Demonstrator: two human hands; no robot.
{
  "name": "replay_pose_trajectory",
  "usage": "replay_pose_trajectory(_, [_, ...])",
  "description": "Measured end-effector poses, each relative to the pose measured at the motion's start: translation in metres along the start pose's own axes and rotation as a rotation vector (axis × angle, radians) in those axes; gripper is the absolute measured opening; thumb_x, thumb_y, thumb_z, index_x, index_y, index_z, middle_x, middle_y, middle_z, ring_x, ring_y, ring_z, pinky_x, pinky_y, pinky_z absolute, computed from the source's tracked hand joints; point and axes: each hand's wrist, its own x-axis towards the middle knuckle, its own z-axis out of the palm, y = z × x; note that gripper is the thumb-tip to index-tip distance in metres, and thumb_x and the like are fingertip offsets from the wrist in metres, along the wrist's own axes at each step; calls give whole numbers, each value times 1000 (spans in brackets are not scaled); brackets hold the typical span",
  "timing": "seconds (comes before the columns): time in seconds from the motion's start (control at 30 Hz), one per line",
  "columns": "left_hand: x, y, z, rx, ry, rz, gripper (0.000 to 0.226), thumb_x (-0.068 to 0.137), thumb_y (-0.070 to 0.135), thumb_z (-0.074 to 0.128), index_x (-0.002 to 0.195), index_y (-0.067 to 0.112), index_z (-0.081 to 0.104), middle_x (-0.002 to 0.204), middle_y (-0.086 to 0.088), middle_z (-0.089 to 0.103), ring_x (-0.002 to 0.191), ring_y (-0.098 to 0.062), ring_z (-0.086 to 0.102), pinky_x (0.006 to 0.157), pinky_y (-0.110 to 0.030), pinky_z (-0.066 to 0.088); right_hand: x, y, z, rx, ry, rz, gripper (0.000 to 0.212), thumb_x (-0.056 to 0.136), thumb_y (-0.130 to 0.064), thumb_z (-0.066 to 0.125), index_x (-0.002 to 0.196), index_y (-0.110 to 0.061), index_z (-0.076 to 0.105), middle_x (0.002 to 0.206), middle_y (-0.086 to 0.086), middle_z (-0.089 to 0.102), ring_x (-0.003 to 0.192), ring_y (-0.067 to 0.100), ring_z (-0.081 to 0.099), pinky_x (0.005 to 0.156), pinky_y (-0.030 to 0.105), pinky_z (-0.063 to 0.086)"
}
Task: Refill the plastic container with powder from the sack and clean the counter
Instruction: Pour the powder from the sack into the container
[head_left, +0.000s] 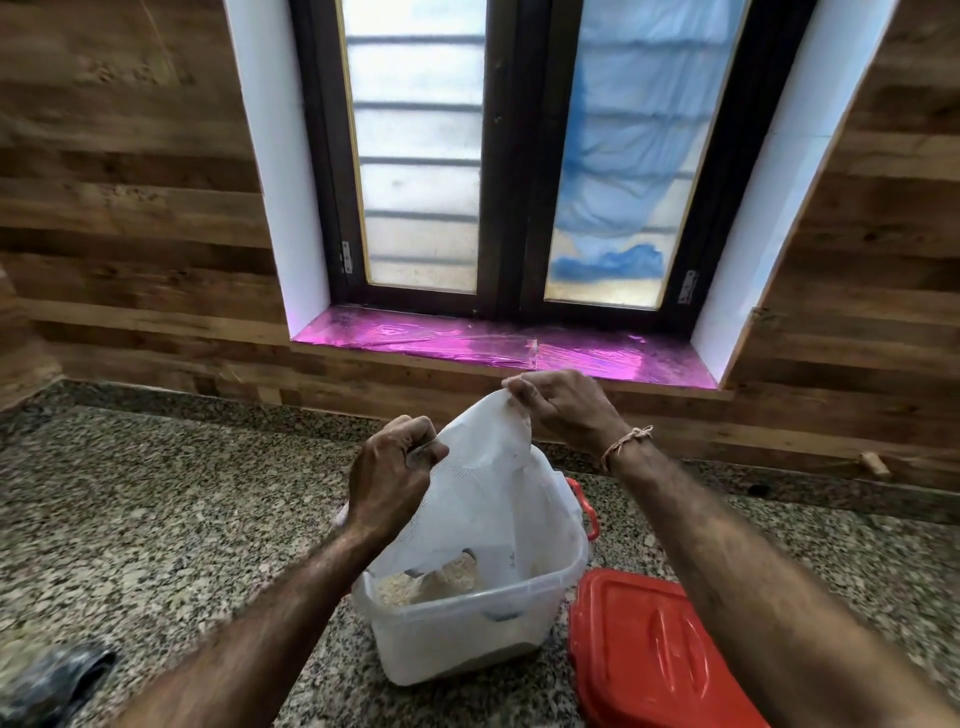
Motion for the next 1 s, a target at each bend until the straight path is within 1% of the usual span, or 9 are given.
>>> replay_pose_trajectory(0.1, [-3, 3, 2, -10, 8, 26, 30, 85, 18, 77, 67, 16, 53, 72, 5, 57, 72, -17, 58, 66, -42, 50, 3, 2, 1, -75, 175, -35, 75, 97, -68, 31, 158, -25, 29, 166, 5, 26, 151, 23, 31, 116, 47, 29])
replay_pose_trajectory(0.17, [-2, 3, 3, -22, 21, 22, 30, 84, 16, 79, 67, 15, 54, 73, 5, 58, 72, -18, 58, 66, -41, 49, 4, 1, 0, -69, 168, -78, 79, 97, -66, 36, 161, -24, 18, 170, 2, 10, 156, 21, 15, 120, 50, 22])
replay_pose_trajectory(0.3, [-5, 3, 3, -15, 35, 37, 33, 84, 15, 79, 66, 17, 52, 73, 5, 57, 71, -18, 58, 66, -40, 49, 3, 0, -1, -102, -47, -25, 99, 84, -85, -1, 133, -30, 65, 152, -4, 51, 153, 18, 24, 117, 66, 20])
replay_pose_trajectory(0.47, [-7, 5, 4, -3, 52, 57, 32, 84, 16, 80, 68, 15, 52, 73, 3, 55, 70, -18, 56, 65, -40, 50, 4, 0, 5, 32, 205, -30, 84, 95, -68, 37, 162, -25, 9, 170, 1, 9, 146, 23, 39, 112, 59, 40])
replay_pose_trajectory(0.63, [-9, 3, 3, -6, 70, 76, 33, 84, 12, 80, 67, 16, 51, 72, 4, 53, 69, -21, 56, 62, -42, 51, -2, 0, 5, -200, -60, 16, 84, 90, -80, 11, 136, -31, 62, 169, -7, 11, 155, 19, 14, 115, 68, 22])
replay_pose_trajectory(0.73, [-12, 4, 4, 9, 76, 106, 34, 85, 12, 79, 68, 15, 50, 72, 4, 52, 68, -20, 55, 60, -42, 51, -6, 1, 5, -290, 60, 78, 56, 102, -57, 36, 148, -27, 48, 166, 3, 26, 149, 25, 31, 114, 64, 30])
replay_pose_trajectory(0.83, [-14, 3, 5, 7, 84, 116, 34, 84, 11, 80, 69, 15, 49, 72, 3, 52, 69, -20, 55, 60, -41, 50, -6, -2, 5, 75, 86, 203, 76, 102, -44, 49, 161, -24, 7, 129, 12, 66, 105, 28, 67, 92, 39, 53])
replay_pose_trajectory(0.93, [-16, 3, 4, -9, 85, 114, 32, 84, 10, 80, 69, 14, 51, 72, 3, 52, 69, -20, 55, 60, -41, 51, -2, 4, 7, 424, 38, 362, 53, 99, -40, 59, 147, -22, 49, 138, 11, 63, 124, 27, 62, 102, 41, 52])
replay_pose_trajectory(1.0, [-16, 3, 3, -13, 84, 103, 33, 84, 11, 79, 69, 16, 51, 72, 5, 52, 69, -19, 55, 61, -40, 50, 1, 7, 9, 740, 46, 515, 41, 97, -32, 66, 134, -17, 61, 124, 11, 67, 115, 28, 66, 87, 37, 60])
